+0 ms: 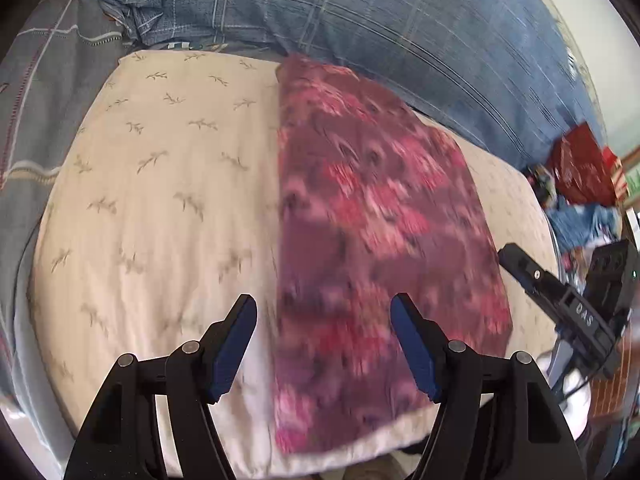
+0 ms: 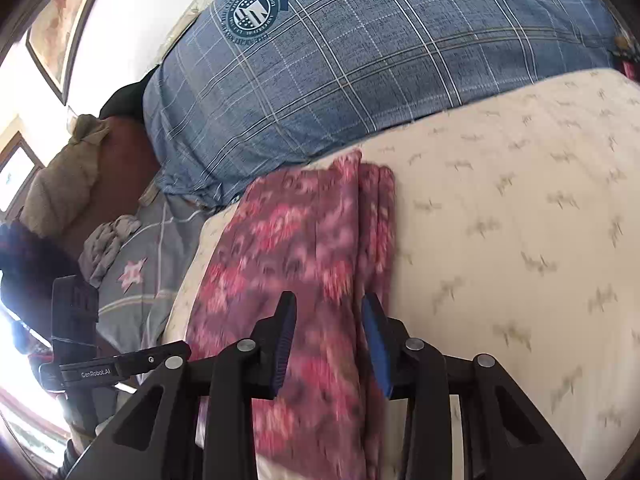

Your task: Fold small clothes

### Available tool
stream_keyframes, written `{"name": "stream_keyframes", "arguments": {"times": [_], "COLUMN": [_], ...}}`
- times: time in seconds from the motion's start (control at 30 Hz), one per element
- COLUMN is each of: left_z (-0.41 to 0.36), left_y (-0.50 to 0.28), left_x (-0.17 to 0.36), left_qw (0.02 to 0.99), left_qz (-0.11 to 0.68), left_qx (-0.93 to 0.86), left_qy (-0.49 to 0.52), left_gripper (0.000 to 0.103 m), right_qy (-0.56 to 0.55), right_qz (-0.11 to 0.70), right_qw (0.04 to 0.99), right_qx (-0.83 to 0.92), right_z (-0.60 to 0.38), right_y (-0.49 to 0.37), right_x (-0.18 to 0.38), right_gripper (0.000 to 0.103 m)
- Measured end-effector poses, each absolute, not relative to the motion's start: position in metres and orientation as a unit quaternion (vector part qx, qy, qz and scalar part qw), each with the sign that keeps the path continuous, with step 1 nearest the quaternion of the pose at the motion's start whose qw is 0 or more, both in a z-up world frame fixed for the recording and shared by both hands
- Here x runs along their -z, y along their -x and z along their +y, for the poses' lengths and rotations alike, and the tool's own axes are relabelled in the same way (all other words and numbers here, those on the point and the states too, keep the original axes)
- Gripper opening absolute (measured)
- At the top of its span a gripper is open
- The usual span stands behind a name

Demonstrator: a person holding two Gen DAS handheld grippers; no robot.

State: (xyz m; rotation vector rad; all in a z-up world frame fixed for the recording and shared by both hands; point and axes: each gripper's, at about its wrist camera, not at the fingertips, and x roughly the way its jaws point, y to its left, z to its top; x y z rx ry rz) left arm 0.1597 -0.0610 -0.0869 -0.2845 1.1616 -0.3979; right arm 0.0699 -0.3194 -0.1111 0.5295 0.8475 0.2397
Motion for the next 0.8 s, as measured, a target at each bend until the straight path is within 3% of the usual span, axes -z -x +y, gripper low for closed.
{"name": "stream_keyframes", "arguments": {"times": [0.1,0.13,0.17,0.2,0.3,0.4,0.6,0.67,0.73,0.8], "left_z": [-0.066,-0.067,-0.068,-0.069,-0.073,-0.071,-0.049,-0.042,-0.043,-0.051], "left_y": [-0.179,-0.180,-0.182,-0.181,-0.180,-0.181,-0.191,-0.199,-0.209,-0.223], "left_x": [0.103,0.107,0.109,0.109,0.114,0.114,0.090,0.085,0.083,0.085], "left_qw": [0.787,0.780,0.777,0.779,0.786,0.782,0.805,0.806,0.802,0.797], "left_qz": [0.573,0.579,0.580,0.577,0.570,0.573,0.539,0.534,0.539,0.547], "left_qx": [0.171,0.170,0.173,0.178,0.181,0.185,0.189,0.188,0.186,0.187], "left_qy": [0.154,0.162,0.170,0.172,0.159,0.163,0.159,0.172,0.177,0.175], "left_gripper": [0.069,0.069,0.069,0.068,0.069,0.066,0.062,0.064,0.064,0.064], "right_qy": [-0.248,-0.240,-0.226,-0.217,-0.207,-0.190,-0.257,-0.276,-0.284,-0.278], "right_qz": [0.422,0.428,0.433,0.429,0.411,0.443,0.413,0.404,0.406,0.410], "right_qw": [0.865,0.864,0.865,0.868,0.879,0.869,0.866,0.864,0.862,0.862], "right_qx": [-0.114,-0.113,-0.118,-0.127,-0.127,-0.110,-0.115,-0.116,-0.109,-0.106], "right_z": [-0.310,-0.306,-0.300,-0.298,-0.300,-0.305,-0.323,-0.330,-0.332,-0.328], "right_y": [-0.091,-0.095,-0.099,-0.099,-0.094,-0.098,-0.097,-0.105,-0.119,-0.134], "right_x": [0.119,0.121,0.121,0.118,0.114,0.135,0.117,0.111,0.108,0.108], "right_gripper": [0.037,0.032,0.024,0.007,0.007,0.007,0.014,0.018,0.032,0.035]}}
